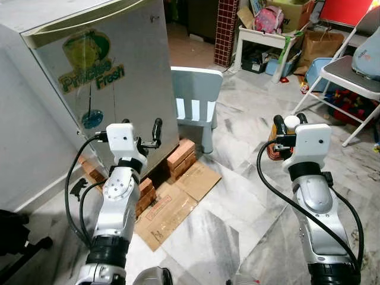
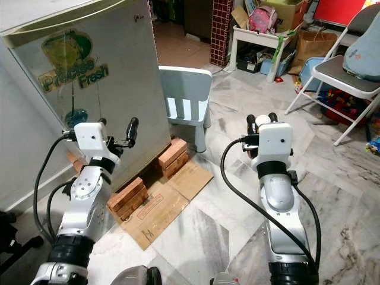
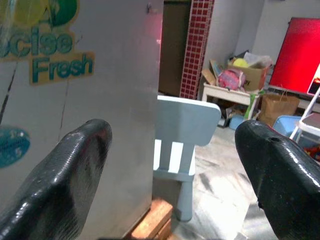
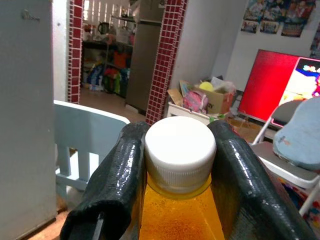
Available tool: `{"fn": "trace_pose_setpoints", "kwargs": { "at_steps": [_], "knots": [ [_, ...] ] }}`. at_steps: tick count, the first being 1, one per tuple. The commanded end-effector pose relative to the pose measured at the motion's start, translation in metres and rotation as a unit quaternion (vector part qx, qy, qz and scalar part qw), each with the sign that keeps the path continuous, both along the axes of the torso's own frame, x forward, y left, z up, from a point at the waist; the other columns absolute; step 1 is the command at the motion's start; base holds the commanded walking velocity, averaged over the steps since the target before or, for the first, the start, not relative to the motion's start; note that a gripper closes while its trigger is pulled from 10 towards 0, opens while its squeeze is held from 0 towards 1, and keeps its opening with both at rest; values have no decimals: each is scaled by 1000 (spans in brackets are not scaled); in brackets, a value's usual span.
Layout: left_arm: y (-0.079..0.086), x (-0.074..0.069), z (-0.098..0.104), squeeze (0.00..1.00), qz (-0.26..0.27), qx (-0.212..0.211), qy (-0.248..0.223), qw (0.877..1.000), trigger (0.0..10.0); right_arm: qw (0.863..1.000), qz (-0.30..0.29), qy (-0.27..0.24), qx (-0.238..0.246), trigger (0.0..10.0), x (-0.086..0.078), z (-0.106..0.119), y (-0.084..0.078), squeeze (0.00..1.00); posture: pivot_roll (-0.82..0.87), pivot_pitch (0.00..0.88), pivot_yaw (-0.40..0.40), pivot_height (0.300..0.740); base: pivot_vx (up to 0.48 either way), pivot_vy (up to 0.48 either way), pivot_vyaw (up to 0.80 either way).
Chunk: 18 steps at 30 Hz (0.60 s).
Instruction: Restocking fridge
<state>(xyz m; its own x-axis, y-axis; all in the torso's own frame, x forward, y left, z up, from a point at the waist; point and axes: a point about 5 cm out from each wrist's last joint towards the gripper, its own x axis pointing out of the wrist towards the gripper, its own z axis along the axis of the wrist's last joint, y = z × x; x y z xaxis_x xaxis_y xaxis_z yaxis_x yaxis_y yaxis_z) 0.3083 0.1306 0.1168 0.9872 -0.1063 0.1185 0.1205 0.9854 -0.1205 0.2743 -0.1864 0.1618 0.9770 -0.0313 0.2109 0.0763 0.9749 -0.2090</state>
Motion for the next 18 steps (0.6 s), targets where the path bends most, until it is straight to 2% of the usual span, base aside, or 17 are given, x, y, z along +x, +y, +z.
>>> {"fn": "trace_pose_setpoints", "kwargs": {
  "at_steps": [1, 5, 9, 12, 15, 18],
  "knots": [
    [0, 0, 3, 0, -3, 2, -4, 1000, 10000, 1000, 1, -24, 0, 10000, -2, 11, -1, 0, -170, 19, 74, 740, 0, 0, 0],
    [-4, -1, 3, 0, -17, 5, -1, 1000, 10000, 1000, -10, -20, -6, 10000, -8, 11, -14, 0, -187, 40, 90, 740, 0, 0, 0],
    [-7, -2, 3, 0, -38, 3, 4, 999, 10000, 999, -37, -25, -15, 10000, -18, 17, -35, 0, -217, 104, 132, 740, 0, 0, 0],
    [-10, -2, 3, 0, -48, 6, 8, 999, 10000, 998, -58, -25, -14, 10000, -21, 19, -47, 0, -219, 106, 141, 740, 0, 0, 0],
    [-10, -3, 5, 0, -56, 15, 4, 998, 10000, 997, -67, -24, -10, 10000, -23, 19, -51, 0, -208, 113, 151, 740, 0, 0, 0],
    [-8, -3, 6, 0, -55, 17, 4, 998, 10000, 998, -64, -24, -5, 10000, -22, 19, -48, 0, -196, 114, 152, 740, 0, 0, 0]
  ]
}}
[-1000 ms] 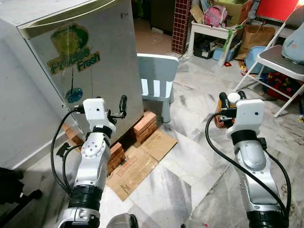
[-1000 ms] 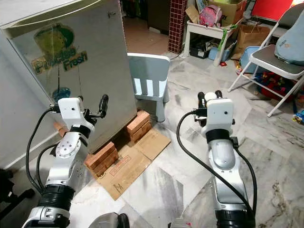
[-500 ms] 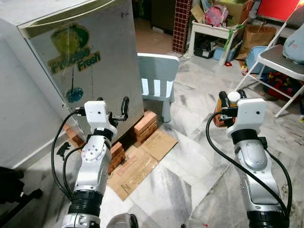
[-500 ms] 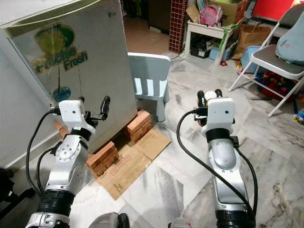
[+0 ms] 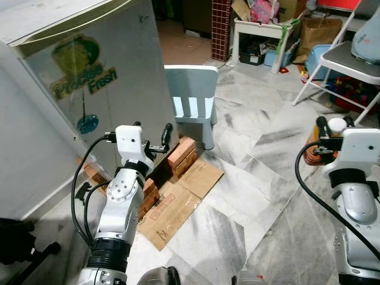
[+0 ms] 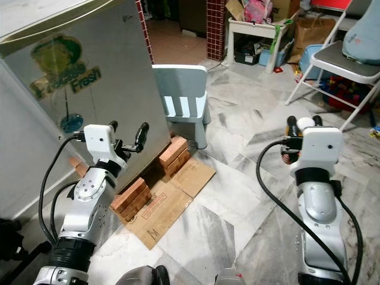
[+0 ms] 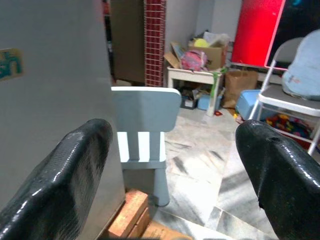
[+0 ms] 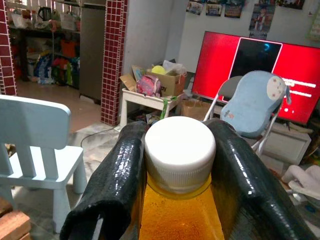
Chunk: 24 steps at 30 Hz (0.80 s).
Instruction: Restocking fridge
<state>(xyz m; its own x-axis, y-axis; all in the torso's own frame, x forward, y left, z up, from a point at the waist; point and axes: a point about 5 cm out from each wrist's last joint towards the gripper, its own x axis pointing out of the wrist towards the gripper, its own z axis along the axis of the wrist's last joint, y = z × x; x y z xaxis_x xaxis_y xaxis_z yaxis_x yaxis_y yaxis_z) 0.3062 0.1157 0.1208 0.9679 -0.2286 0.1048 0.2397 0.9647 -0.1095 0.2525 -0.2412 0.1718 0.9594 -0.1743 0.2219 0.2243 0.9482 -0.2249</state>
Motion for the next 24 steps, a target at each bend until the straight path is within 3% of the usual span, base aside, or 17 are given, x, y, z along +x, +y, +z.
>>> {"fn": "trace_pose_setpoints", "kwargs": {
  "at_steps": [1, 10, 14, 19, 24],
  "knots": [
    [8, -1, 3, 0, 7, 11, -3, 1000, 10000, 1000, 13, -20, 5, 10000, 0, 9, 9, 0, -194, 114, 151, 740, 0, 0, 0],
    [16, -5, 7, 0, 15, 27, -6, 1000, 10000, 999, 31, -5, 33, 10000, -8, -5, 31, 0, -163, 100, 146, 740, 0, 0, 0],
    [18, -6, 14, 0, 26, 13, -12, 1000, 10000, 999, 44, -14, 19, 10000, -7, 2, 39, 0, -157, 113, 129, 740, 0, 0, 0],
    [21, -16, 24, 0, 39, 2, -17, 999, 10000, 999, 49, -15, 13, 10000, -9, 12, 43, 0, -123, 154, 96, 740, 0, 0, 0],
    [27, -22, 23, 0, 44, 10, -11, 999, 10000, 998, 62, -12, 13, 10000, -9, 13, 48, 0, -99, 173, 90, 740, 0, 480, 595]
  ]
}}
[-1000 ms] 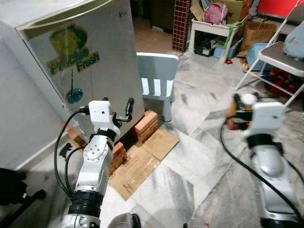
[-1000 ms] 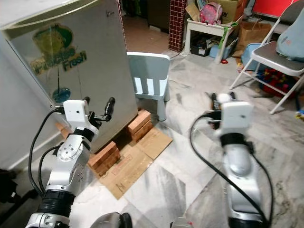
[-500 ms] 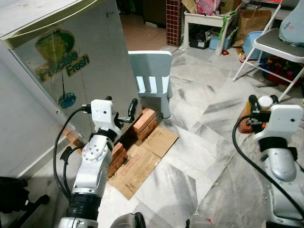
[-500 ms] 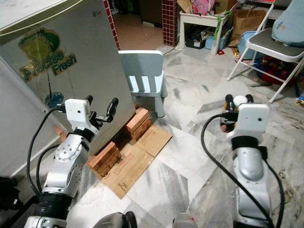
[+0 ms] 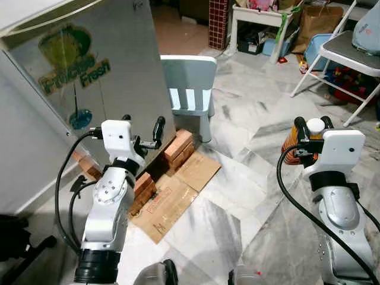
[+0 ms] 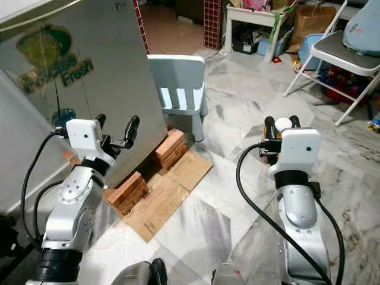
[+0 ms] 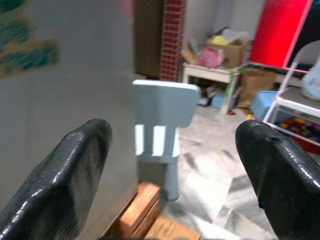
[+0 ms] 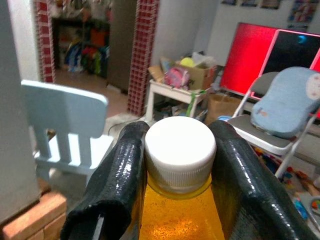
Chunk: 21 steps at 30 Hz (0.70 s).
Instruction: Restocking fridge
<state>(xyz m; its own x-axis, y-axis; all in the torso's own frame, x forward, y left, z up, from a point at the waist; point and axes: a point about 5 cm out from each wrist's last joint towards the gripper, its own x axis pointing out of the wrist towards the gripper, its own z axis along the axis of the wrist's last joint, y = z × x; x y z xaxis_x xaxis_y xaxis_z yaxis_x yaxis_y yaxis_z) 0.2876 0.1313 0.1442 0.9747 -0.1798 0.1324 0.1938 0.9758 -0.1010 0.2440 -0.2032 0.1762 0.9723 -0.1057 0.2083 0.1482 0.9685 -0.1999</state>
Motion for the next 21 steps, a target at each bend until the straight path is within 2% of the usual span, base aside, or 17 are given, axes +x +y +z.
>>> {"fn": "trace_pose_setpoints", "kwargs": {
  "at_steps": [1, 6, 10, 14, 21],
  "knots": [
    [12, -4, -1, 0, 20, 11, 3, 1000, 10000, 1000, 24, -16, -1, 10000, 0, 8, 11, 0, -98, 174, 90, 740, 0, 480, 800],
    [10, -5, 2, 0, 13, 17, -1, 1000, 10000, 1000, 25, -11, 4, 10000, 1, 8, 13, 0, -99, 174, 92, 740, 0, 470, 800],
    [1, -3, 5, 0, 1, 10, -4, 1000, 10000, 1000, 24, -12, 3, 10000, 2, 10, 13, 0, -107, 177, 98, 740, 0, 447, 800],
    [-1, -2, 5, 0, -2, 9, -1, 1000, 10000, 1000, 22, -13, 3, 10000, 2, 10, 13, 0, -111, 180, 104, 740, 63, 307, 641],
    [-4, -3, 6, 0, -11, 13, 0, 1000, 10000, 1000, 13, -6, 14, 10000, -1, 6, 11, 0, -110, 186, 111, 740, 0, 0, 0]
  ]
}}
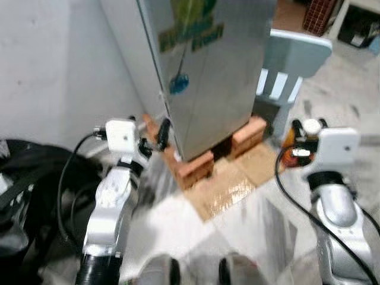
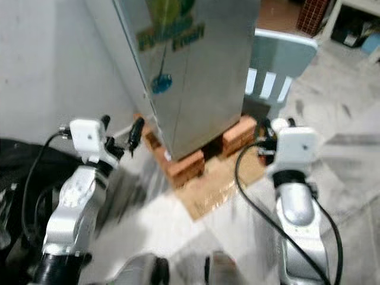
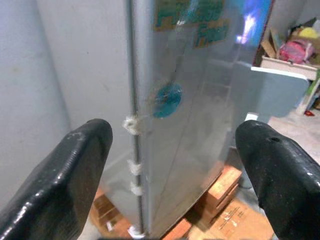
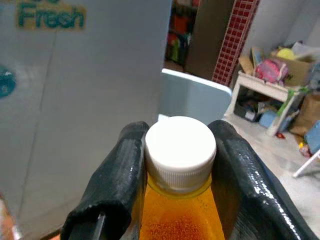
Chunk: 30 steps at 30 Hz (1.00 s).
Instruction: Restocking fridge
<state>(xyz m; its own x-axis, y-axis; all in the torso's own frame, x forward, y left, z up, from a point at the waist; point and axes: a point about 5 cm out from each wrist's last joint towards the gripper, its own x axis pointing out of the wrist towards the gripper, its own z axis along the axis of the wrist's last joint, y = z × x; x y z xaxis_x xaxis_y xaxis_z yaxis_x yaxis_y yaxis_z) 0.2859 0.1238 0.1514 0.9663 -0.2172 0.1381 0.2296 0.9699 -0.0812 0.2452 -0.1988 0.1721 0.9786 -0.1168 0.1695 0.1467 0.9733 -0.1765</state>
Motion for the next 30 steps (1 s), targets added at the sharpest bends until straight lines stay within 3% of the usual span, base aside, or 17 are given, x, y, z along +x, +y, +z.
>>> {"fn": "trace_pose_setpoints", "kwargs": {
  "at_steps": [1, 10, 19, 30],
  "knots": [
    [3, -2, 0, 0, 2, 7, 2, 1000, 10000, 1000, 15, -24, 0, 10000, -3, 10, 7, 0, -109, 185, 112, 740, 0, 0, 0],
    [1, -4, 0, 0, -10, 0, -2, 1000, 10000, 1000, 14, -18, 3, 10000, -1, 8, 7, 0, -108, 178, 99, 740, 0, 0, 0],
    [2, -3, -1, 0, 16, -9, 4, 1000, 10000, 998, 42, -30, -28, 10000, 11, 18, 10, 0, -106, 163, 46, 740, 0, 0, 0],
    [1, -1, -1, 0, 14, -5, 2, 1000, 10000, 998, 48, -31, -33, 10000, 11, 18, 13, 0, -118, 157, 58, 740, 0, -439, 738]
  ]
}}
